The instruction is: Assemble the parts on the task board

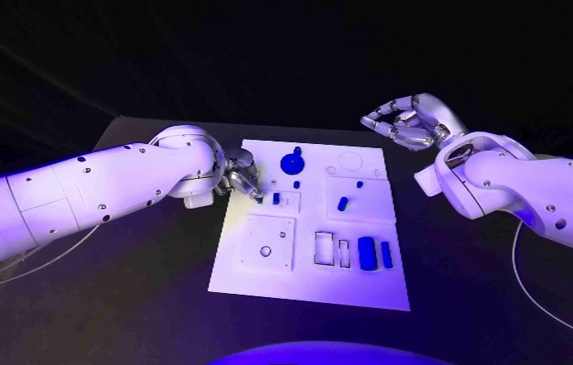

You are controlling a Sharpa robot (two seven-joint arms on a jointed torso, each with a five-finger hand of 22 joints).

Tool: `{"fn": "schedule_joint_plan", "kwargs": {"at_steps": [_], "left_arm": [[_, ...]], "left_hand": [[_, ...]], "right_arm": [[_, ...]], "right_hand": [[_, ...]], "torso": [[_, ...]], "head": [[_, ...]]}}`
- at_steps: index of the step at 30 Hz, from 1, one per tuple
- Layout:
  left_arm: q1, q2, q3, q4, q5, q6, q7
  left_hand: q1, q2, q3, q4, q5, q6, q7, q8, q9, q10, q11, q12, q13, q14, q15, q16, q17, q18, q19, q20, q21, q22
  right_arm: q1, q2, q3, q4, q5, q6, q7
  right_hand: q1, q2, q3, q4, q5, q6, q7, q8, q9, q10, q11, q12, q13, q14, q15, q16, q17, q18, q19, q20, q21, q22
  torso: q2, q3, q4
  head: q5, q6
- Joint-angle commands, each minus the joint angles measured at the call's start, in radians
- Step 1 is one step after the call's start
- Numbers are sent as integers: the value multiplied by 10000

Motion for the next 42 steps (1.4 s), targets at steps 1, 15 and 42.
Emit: {"fn": "schedule_joint_plan", "kwargs": {"at_steps": [1, 15, 42], "left_arm": [[-4, 28, 1, 26, -132, 329, -17], [-4, 66, -2, 58, -196, 449, -27], [-1, 367, -45, -246, -397, 1078, -214]], "left_hand": [[-40, 77, 1531, -1500, 28, 65, -171, 64, -12, 81, -16, 55, 20, 981, -68, 51, 2455, -18, 87, 5, 55, 8], [-40, 55, 1555, -1534, 26, 74, -180, 83, -13, 94, -24, 74, 39, 990, -72, 69, 2487, -27, 102, 2, 79, 52], [-480, 136, 1537, -1383, -44, 276, -284, 288, -56, 340, -96, 330, 349, 1024, -127, 136, 2606, -52, 141, -18, 150, 184]], "right_arm": [[-6, -2, 1, 14, -34, 126, 90], [-7, -6, 1, 17, -33, 123, 95], [-6, -41, 1, 39, -34, 96, 105]], "right_hand": [[107, 3, -58, -11, 38, -50, -1, 65, 8, 113, -44, -45, 1664, 1042, -78, 34, 2628, -143, 1046, -77, 46, 2631], [112, 24, -96, -7, 71, -38, -6, 85, 9, 114, -47, -43, 1666, 1042, -81, 34, 2628, -143, 1046, -79, 46, 2631], [112, 24, -96, -7, 71, -38, -6, 85, 9, 114, -47, -43, 1666, 1042, -81, 34, 2628, -143, 1046, -79, 46, 2631]], "torso": [[-3, -4, 2], [-2, -6, 5], [3, 2, 5]], "head": [[4, -14], [1, -21], [-19, -84]]}}
